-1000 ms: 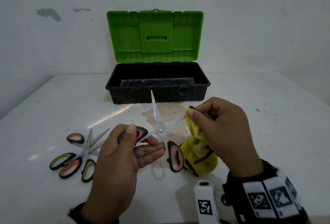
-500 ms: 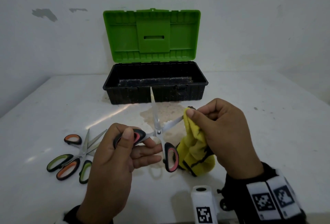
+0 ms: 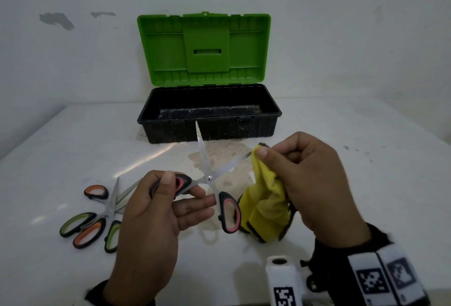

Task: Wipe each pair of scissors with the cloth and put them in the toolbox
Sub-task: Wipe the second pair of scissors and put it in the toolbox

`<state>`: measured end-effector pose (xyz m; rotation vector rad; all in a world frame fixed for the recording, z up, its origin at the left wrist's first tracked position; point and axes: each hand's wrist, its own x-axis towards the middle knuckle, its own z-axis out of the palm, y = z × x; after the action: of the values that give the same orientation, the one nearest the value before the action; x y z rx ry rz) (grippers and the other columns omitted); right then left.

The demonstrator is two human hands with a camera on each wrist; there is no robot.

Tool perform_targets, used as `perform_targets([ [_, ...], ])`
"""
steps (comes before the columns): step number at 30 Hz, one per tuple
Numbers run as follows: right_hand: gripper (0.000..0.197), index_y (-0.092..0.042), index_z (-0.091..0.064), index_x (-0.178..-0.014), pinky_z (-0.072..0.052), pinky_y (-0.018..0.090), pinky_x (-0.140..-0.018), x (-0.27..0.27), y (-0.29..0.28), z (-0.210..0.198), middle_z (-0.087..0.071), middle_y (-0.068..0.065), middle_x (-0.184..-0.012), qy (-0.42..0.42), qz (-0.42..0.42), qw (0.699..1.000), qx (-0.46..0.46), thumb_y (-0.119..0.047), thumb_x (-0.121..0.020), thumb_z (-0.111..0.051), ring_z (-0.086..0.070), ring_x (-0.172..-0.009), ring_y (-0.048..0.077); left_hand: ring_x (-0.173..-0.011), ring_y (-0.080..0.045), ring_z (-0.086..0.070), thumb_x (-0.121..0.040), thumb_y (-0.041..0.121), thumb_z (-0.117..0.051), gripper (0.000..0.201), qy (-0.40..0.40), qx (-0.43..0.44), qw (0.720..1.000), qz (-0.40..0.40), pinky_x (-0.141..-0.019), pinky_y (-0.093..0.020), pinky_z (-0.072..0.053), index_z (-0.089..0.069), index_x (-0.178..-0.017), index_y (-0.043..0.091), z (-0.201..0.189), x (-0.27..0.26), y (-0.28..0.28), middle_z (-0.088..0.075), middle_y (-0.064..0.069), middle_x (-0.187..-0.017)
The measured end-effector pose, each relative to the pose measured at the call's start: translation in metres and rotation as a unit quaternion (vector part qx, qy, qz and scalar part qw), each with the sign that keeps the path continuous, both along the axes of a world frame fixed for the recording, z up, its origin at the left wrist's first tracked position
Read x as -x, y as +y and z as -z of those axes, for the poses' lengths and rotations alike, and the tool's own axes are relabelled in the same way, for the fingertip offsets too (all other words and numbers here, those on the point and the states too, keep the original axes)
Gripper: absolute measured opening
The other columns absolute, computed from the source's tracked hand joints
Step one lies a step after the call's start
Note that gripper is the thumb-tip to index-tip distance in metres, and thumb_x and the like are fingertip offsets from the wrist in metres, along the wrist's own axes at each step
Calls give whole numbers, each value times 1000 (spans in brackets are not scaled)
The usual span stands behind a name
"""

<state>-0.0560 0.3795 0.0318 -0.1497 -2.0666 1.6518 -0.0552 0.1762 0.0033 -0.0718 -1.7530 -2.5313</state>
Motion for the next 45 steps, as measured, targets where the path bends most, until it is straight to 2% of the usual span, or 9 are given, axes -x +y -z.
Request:
perform_targets([
  [4,20,-19,-66,-72,-52,24,-50,-1,-16,2,-69,-1,-63,1,-1,997,-71,-31,-78,-82,-65,-56,11,-63,-39,-73,-100,23,-38,30,-9,-20,1000,17,-48,-32,-58,-57,-85,4,-4,-1,1,-67,-18,-67],
  [11,19,-20,-67,-72,-52,22,-51,-1,-16,5,-69,-3,-62,-1,-1,998,-62,-30,-79,-81,-65,-55,9,-66,-42,-72,-97,25,-41,30,3,-9,1000,22,-51,-33,-59,-57,-86,3,-5,0,-2,-67,-21,-68],
  [14,19,-18,-68,-72,-51,19,-50,-2,-18,5,-69,-2,-62,-5,0,998,-56,-30,-79,-81,-64,-54,9,-70,-42,-73,-86,40,-51,35,45,19,999,22,-55,-36,-60,-61,-85,6,-4,-1,-3,-68,-21,-71],
  [18,19,-18,-68,-71,-58,35,-55,4,-5,6,-70,3,-62,-6,28,999,-14,-29,-78,-82,-69,-59,21,-76,-39,-74,-70,70,-67,54,107,70,991,34,-63,-41,-61,-65,-84,18,-1,-4,-6,-69,-21,-80],
  [25,21,-16,-68,-72,-59,35,-54,4,-9,8,-70,5,-62,-14,15,1000,-15,-31,-78,-82,-69,-59,25,-76,-35,-75,-70,75,-64,53,130,106,986,17,-64,-38,-62,-66,-84,24,-3,-5,-8,-71,-19,-82],
  [27,23,-16,-68,-70,-58,37,-53,8,-1,8,-69,6,-60,-16,38,999,-7,-32,-77,-82,-69,-59,28,-76,-34,-75,-74,71,-61,50,125,108,986,8,-63,-37,-62,-65,-85,22,-3,-6,-7,-71,-19,-82],
  [34,19,-18,-68,-71,-55,31,-54,3,3,2,-71,3,-63,9,43,999,5,-30,-79,-81,-69,-58,22,-70,-38,-74,-97,26,-43,28,42,66,997,-21,-59,-35,-61,-56,-90,2,1,2,-6,-69,-17,-71],
  [39,21,-23,-63,-71,-43,13,-50,-5,-26,4,-66,-7,-64,25,1,992,-121,-31,-79,-80,-60,-56,6,-65,-39,-73,-103,21,-39,30,-14,9,1000,-9,-55,-34,-59,-57,-89,3,-2,4,0,-68,-16,-66],
  [45,20,-25,-62,-70,-41,6,-55,-5,-41,10,-61,-13,-63,40,-37,980,-191,-29,-80,-79,-59,-67,1,-63,-39,-72,-102,21,-41,29,-31,2,1000,-3,-53,-35,-59,-58,-89,1,-6,4,0,-67,-20,-66],
])
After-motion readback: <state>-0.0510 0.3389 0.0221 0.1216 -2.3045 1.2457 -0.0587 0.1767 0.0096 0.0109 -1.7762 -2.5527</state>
